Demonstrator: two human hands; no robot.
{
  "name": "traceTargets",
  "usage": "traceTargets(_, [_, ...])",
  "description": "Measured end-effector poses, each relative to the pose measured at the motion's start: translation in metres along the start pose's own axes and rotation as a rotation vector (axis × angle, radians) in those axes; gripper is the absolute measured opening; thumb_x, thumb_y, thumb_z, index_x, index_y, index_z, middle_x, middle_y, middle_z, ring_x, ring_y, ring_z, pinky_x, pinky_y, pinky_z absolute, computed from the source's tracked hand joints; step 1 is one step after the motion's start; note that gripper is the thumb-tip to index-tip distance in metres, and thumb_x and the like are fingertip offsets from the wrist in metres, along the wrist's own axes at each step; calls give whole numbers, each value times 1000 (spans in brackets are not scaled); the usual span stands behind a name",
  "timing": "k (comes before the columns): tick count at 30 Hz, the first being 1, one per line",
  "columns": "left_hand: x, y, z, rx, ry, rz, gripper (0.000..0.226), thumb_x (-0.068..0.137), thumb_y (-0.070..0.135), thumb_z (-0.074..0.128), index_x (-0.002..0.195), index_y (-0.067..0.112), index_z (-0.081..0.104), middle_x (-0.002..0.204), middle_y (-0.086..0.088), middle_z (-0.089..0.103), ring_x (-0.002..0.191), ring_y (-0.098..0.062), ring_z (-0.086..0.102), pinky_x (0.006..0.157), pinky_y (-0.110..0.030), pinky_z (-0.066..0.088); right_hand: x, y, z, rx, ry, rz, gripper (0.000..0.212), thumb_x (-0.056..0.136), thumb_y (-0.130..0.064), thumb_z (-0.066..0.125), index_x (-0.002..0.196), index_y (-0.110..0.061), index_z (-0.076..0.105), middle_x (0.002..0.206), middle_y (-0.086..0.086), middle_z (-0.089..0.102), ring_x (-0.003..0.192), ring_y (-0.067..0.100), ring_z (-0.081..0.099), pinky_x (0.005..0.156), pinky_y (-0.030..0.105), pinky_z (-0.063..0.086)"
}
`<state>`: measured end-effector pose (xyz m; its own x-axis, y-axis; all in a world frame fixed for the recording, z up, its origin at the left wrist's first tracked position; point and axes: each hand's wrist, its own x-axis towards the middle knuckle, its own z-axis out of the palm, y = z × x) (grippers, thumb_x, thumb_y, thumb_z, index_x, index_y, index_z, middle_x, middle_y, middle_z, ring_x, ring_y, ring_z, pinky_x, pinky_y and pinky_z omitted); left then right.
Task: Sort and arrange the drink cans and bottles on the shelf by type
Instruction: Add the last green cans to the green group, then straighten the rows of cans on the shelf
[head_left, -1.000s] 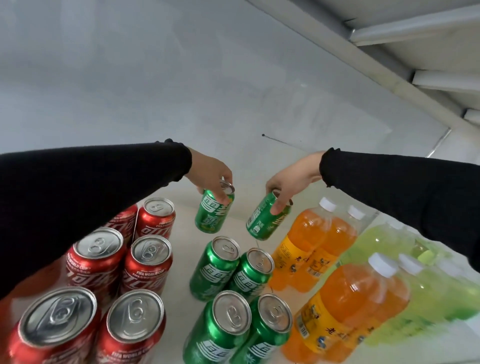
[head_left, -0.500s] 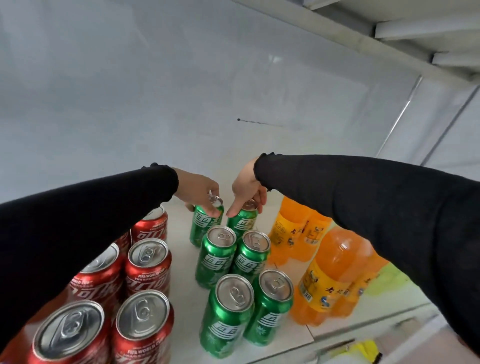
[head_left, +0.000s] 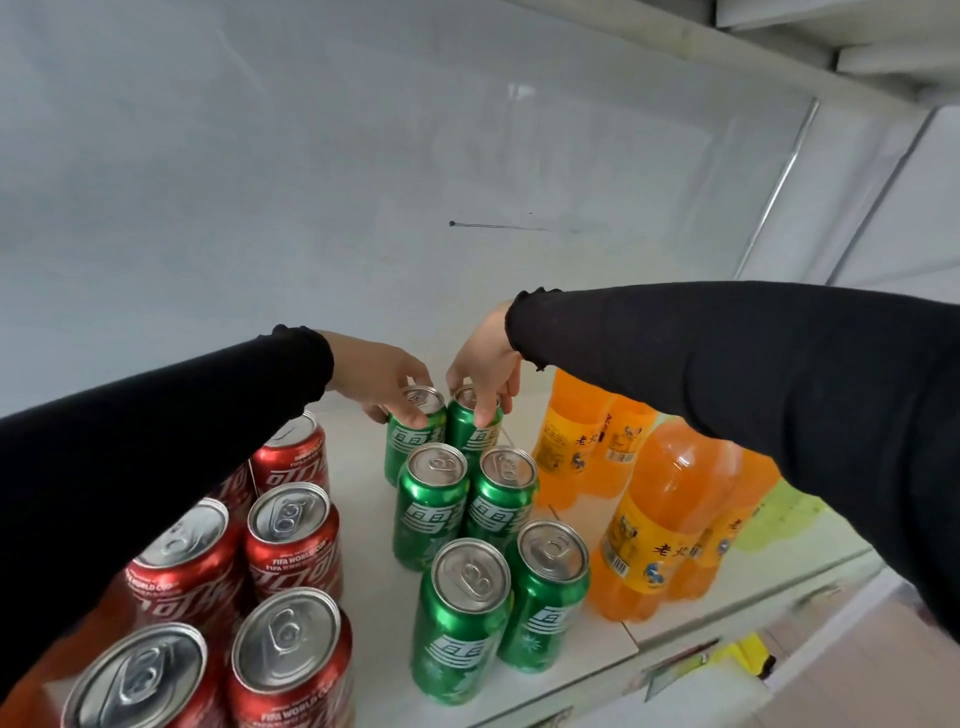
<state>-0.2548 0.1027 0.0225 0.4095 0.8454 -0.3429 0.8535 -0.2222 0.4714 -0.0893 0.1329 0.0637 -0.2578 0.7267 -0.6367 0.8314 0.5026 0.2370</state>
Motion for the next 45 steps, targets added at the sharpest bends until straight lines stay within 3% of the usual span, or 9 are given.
traceTargets(9, [-1, 4, 2, 11, -7, -31, 60, 85, 38, 76, 138, 25, 50, 128, -1, 60, 109, -23, 67, 102, -35, 52, -2, -9, 2, -41, 4, 40, 69, 94, -44, 67, 147, -8, 43, 116, 14, 72, 104, 23, 72, 96, 38, 57])
traceTargets(14, [-13, 9, -2, 199, 17, -72, 91, 82, 54, 73, 156, 28, 26, 154, 0, 43, 133, -23, 50, 116, -39, 34, -40, -21, -3, -220, 201, 63, 87, 92, -51, 66, 158, -13, 26, 142, 16, 56, 123, 31, 60, 98, 36, 51])
traceTargets(17, [-43, 17, -11, 229, 161, -45, 81, 86, 49, 70, 154, 29, 31, 156, 2, 40, 140, -19, 41, 117, -37, 30, -72, -28, -6, -237, 409, 29, 74, 96, -50, 60, 154, -13, 36, 149, 8, 50, 132, 29, 50, 104, 39, 45])
traceTargets(20, [-98, 28, -15, 286, 371, -22, 69, 90, 47, 67, 151, 32, 37, 155, 6, 40, 140, -16, 39, 112, -32, 29, -112, -40, 3, -192, 630, -41, 64, 98, -47, 58, 152, -16, 42, 145, 5, 52, 129, 27, 51, 91, 33, 40])
traceTargets(26, [-248, 61, 33, 147, 712, 6, 52, 89, 44, 67, 138, 45, 50, 140, 27, 48, 117, 0, 46, 88, -8, 35, -189, -78, 57, 268, 1030, -416, 44, 93, -51, 61, 132, -31, 61, 127, -10, 65, 112, 10, 59, 88, 29, 45])
traceTargets(31, [-349, 58, 106, -18, 877, -68, 48, 84, 52, 68, 131, 50, 55, 133, 33, 54, 124, 6, 50, 103, -25, 42, -214, -134, 123, 573, 1018, -667, 34, 94, -47, 64, 126, -35, 65, 123, -21, 66, 107, -4, 59, 81, 10, 40])
traceTargets(35, [-398, 30, 143, -152, 993, -158, 47, 84, 44, 72, 129, 39, 60, 127, 18, 64, 119, -7, 61, 102, -49, 49, -210, -185, 143, 679, 978, -748, 35, 94, -46, 63, 127, -35, 65, 128, -17, 66, 114, 1, 60, 92, 23, 48])
traceTargets(40, [-444, -24, 176, -278, 1163, -167, 36, 91, 28, 70, 125, 37, 62, 128, 17, 65, 120, 1, 59, 88, -32, 51, -214, -246, 158, 769, 996, -835, 35, 96, -40, 64, 130, -33, 63, 129, -20, 64, 114, -8, 57, 94, 14, 46])
traceTargets(45, [-458, -92, 207, -439, 1332, -173, 43, 93, 22, 68, 127, 45, 55, 129, 26, 60, 127, 2, 53, 115, -34, 36, -205, -307, 165, 774, 1093, -812, 37, 98, -38, 62, 134, -32, 59, 132, -21, 60, 119, -9, 48, 95, 5, 33])
